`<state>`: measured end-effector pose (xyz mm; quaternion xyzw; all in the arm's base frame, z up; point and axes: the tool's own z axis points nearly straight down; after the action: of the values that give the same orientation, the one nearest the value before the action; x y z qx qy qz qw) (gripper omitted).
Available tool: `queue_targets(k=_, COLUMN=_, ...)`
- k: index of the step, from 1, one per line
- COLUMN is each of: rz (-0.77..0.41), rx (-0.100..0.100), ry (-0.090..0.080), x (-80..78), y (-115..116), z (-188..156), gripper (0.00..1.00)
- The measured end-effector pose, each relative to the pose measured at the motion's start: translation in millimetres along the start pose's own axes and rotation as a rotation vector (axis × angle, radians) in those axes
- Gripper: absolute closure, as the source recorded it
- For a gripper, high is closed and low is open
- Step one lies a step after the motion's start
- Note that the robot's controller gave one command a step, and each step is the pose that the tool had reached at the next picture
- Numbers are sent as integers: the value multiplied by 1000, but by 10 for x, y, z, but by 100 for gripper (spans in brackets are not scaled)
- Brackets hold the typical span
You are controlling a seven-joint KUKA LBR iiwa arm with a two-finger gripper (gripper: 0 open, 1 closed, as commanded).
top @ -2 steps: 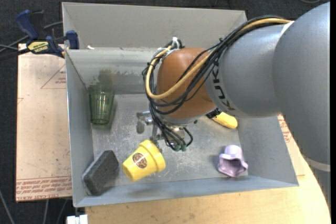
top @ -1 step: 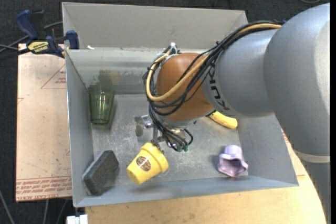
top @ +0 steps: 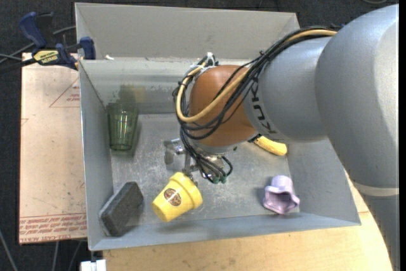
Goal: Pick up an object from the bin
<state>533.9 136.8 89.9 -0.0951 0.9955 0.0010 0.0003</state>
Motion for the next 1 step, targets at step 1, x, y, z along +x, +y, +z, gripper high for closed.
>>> queue_targets(k=1, rz=14, rx=-1, ry=1, x=-158, y=-233, z=133, gripper=0)
